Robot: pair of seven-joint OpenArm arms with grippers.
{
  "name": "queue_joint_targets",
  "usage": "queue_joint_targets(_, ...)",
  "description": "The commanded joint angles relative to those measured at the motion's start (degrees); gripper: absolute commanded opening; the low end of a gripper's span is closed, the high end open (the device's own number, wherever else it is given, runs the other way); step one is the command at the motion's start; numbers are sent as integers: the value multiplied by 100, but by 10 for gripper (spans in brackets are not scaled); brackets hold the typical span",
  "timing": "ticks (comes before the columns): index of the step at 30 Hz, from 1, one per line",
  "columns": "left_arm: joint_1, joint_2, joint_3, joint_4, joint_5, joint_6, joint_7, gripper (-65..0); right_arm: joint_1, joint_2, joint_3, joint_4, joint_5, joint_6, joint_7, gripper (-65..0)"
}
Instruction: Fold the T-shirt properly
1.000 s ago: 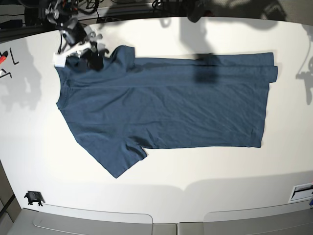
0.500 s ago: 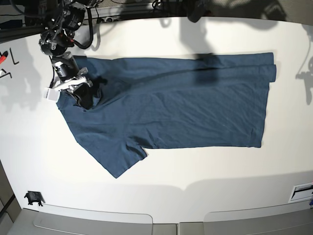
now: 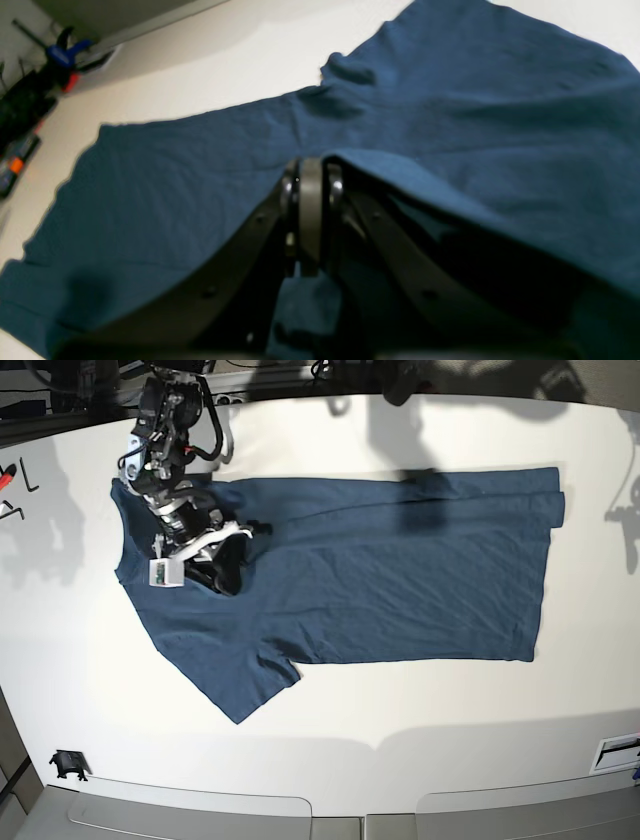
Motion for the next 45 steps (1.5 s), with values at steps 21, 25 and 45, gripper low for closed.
queue_joint_targets(21,-28,-144,-61,94,-92,24,-133,-404,221,50,-22,87,-498,-549,291,-404)
queue_joint_targets(25,-28,-144,-59,94,-92,24,-131,-404,321,63,-22,92,-431,-551,142,-404)
queue_joint_targets(45,175,-146,-59,94,208,24,-146,-404,-898,63,1399,931,1217,-544,-1646,-404)
